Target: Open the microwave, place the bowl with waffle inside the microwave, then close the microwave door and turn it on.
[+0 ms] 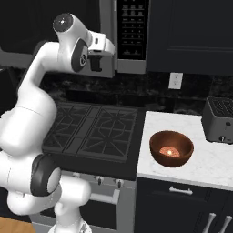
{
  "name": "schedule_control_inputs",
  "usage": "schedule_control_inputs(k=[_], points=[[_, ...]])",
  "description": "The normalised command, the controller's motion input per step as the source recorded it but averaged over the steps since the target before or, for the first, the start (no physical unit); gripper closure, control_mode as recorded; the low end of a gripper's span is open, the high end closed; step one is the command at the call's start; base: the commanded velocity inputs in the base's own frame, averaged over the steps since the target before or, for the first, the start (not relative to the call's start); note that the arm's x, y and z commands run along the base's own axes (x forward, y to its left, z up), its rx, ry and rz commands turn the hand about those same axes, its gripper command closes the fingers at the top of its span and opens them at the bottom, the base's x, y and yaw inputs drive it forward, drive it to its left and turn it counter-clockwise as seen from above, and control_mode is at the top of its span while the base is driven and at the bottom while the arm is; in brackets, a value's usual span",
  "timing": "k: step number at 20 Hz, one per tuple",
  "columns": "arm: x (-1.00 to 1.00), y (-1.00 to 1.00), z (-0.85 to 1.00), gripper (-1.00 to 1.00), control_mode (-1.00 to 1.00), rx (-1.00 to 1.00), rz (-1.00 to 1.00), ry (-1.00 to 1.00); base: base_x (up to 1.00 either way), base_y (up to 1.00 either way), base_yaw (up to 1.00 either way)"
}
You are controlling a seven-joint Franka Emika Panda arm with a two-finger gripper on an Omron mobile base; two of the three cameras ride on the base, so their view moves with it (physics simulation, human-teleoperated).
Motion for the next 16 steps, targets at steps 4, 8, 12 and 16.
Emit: schedule_control_inputs(k=[4, 8, 12, 16], points=[[-1.0, 0.13, 0.05, 1.0, -1.0, -0.01, -0.11, -0.09, 0.0, 0.0, 0.0], [-1.0, 0.08, 0.04, 1.0, -1.0, -0.02, -0.12, -0.17, 0.0, 0.0, 0.0], [-1.0, 0.14, 0.04, 1.0, -1.0, -0.01, -0.14, -0.16, 0.0, 0.0, 0.0], [-1.0, 0.34, 0.02, 1.0, -1.0, -0.04, -0.17, -0.08, 0.0, 0.0, 0.0]])
